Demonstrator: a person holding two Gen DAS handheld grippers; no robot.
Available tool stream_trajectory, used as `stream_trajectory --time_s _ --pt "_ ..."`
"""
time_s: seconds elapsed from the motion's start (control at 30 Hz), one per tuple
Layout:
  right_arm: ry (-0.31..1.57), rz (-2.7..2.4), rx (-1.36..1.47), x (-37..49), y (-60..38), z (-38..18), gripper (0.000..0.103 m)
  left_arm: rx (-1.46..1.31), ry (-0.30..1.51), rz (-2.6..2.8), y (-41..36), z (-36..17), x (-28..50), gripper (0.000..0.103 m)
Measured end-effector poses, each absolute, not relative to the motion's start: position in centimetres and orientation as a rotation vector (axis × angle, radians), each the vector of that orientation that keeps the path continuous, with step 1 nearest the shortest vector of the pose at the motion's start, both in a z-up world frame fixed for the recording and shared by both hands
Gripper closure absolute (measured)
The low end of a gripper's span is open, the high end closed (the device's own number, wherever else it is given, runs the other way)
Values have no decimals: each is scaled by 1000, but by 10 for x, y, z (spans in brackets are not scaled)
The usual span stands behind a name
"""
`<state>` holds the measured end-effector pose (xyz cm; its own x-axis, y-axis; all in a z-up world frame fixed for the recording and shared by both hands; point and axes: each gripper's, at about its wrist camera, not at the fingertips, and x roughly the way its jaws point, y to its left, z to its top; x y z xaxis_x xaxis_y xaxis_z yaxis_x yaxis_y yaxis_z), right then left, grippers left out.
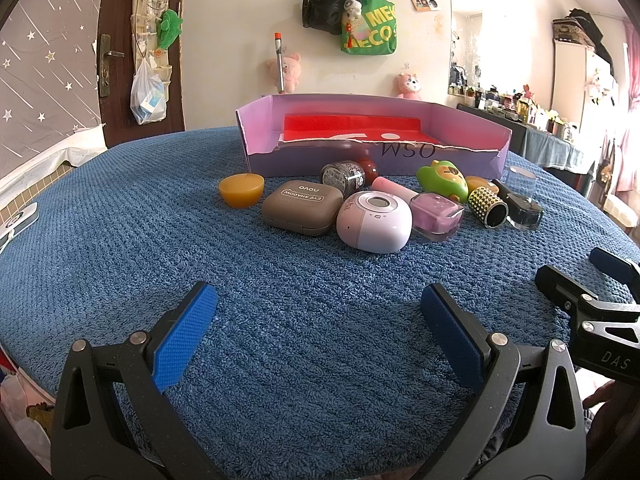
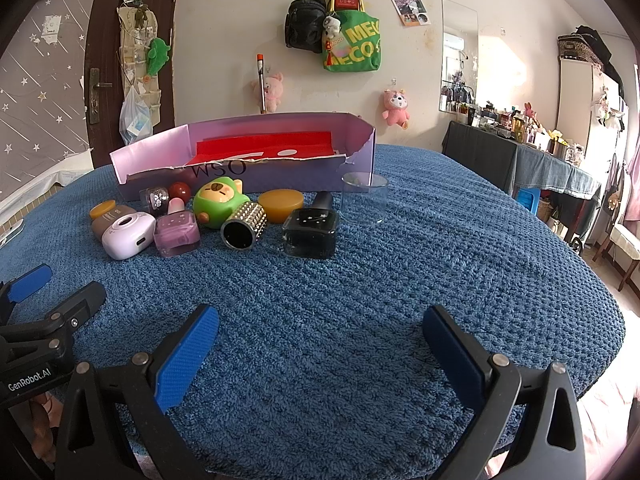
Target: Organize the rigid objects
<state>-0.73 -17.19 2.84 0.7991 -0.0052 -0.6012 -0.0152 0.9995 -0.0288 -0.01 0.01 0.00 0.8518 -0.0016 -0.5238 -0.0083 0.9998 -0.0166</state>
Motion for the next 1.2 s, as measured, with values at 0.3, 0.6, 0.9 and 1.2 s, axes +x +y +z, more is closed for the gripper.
stream_trajectory --time_s 0.3,0.6,0.9,1.2 --pt "645 5 -33 -7 -172 28 0 -18 551 4 0 0 0 0" --pt "644 5 -32 -8 -172 29 0 -18 550 3 0 0 0 0" --pt "637 3 -32 -10 -170 28 0 -17 549 -2 -2 1 -1 0" --pt "648 21 -18 -7 -174 32 0 -21 573 -29 6 6 8 0"
